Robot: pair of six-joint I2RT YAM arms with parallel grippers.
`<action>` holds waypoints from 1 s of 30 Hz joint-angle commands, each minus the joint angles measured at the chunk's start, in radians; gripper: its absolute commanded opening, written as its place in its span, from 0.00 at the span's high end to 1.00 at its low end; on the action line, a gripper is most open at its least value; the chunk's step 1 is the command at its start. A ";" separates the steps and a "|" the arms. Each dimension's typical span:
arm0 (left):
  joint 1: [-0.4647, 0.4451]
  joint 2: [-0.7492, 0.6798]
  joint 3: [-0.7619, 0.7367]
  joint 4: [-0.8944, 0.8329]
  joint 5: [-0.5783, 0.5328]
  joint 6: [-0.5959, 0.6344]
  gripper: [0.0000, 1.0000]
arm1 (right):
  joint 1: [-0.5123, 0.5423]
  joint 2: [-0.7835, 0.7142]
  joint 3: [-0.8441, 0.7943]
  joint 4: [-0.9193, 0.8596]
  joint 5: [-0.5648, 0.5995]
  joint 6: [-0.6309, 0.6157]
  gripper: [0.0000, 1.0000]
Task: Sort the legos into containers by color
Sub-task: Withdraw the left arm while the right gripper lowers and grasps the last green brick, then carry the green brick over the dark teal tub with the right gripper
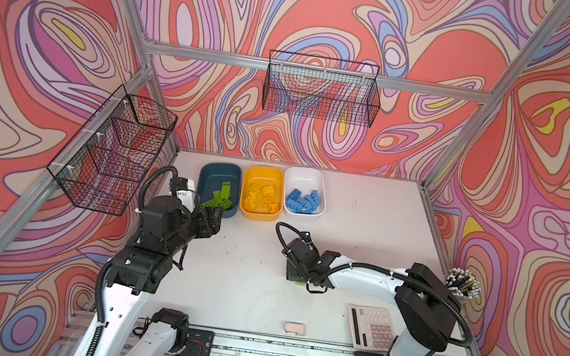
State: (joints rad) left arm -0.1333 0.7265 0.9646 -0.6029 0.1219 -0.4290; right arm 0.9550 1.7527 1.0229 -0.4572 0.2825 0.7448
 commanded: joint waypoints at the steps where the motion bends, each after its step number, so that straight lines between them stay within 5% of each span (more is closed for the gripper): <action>1: -0.014 -0.009 0.025 -0.032 -0.034 0.019 0.29 | 0.016 0.034 0.001 -0.032 0.031 0.046 0.34; 18: -0.015 -0.006 0.017 -0.028 -0.046 0.016 0.29 | 0.031 0.055 0.038 -0.037 0.025 0.012 0.83; 24: -0.015 -0.009 0.016 -0.028 -0.050 0.016 0.29 | 0.035 0.050 0.153 -0.012 -0.018 -0.086 0.84; 30: -0.016 -0.016 0.016 -0.027 -0.055 0.020 0.29 | 0.032 0.175 0.479 -0.028 -0.079 -0.244 0.83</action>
State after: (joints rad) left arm -0.1444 0.7216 0.9680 -0.6037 0.0837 -0.4221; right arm 0.9833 1.8702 1.3849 -0.4866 0.2390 0.5953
